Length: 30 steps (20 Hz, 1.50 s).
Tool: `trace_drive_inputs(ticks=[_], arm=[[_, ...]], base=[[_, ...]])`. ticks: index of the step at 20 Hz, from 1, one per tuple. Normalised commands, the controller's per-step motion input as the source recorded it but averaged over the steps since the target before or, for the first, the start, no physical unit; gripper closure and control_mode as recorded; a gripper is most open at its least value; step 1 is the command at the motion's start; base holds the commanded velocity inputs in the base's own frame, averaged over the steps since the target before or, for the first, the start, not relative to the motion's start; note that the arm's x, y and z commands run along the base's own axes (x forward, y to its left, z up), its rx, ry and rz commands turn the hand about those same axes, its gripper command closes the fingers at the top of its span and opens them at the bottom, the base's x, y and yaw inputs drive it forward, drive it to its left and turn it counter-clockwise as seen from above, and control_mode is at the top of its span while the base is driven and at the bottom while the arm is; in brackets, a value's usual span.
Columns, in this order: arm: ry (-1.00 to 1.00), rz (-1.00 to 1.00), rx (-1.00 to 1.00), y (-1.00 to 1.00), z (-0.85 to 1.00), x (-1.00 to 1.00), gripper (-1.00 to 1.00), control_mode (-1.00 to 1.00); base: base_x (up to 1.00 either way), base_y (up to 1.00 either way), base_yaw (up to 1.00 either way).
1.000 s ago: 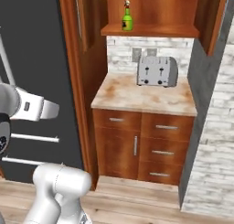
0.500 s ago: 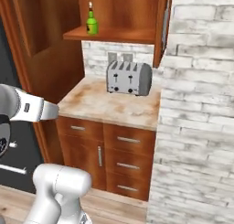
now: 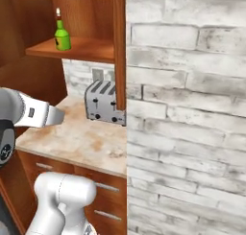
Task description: Move the cutting board and knife to the sink. Then move spray from the cabinet to the counter.
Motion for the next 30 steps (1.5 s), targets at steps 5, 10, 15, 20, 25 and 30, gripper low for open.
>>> trace_drive_inputs(ticks=[5,10,15,20,25,30], arm=[[0.00,0.00,0.00,0.00,0.00,0.00,-1.00,1.00],[0.00,0.00,0.00,0.00,0.00,0.00,-1.00,1.00],[0.00,0.00,0.00,0.00,0.00,0.00,-1.00,1.00],[0.00,0.00,0.00,0.00,0.00,0.00,-1.00,1.00],[0.00,0.00,0.00,0.00,0.00,0.00,-1.00,1.00],[0.00,0.00,0.00,0.00,0.00,0.00,-1.00,1.00]], base=[[1.00,0.14,0.01],[0.34,0.82,0.00],[-0.35,0.62,0.07],[0.14,0.06,0.00],[0.81,0.65,0.00],[0.80,0.96,0.00]])
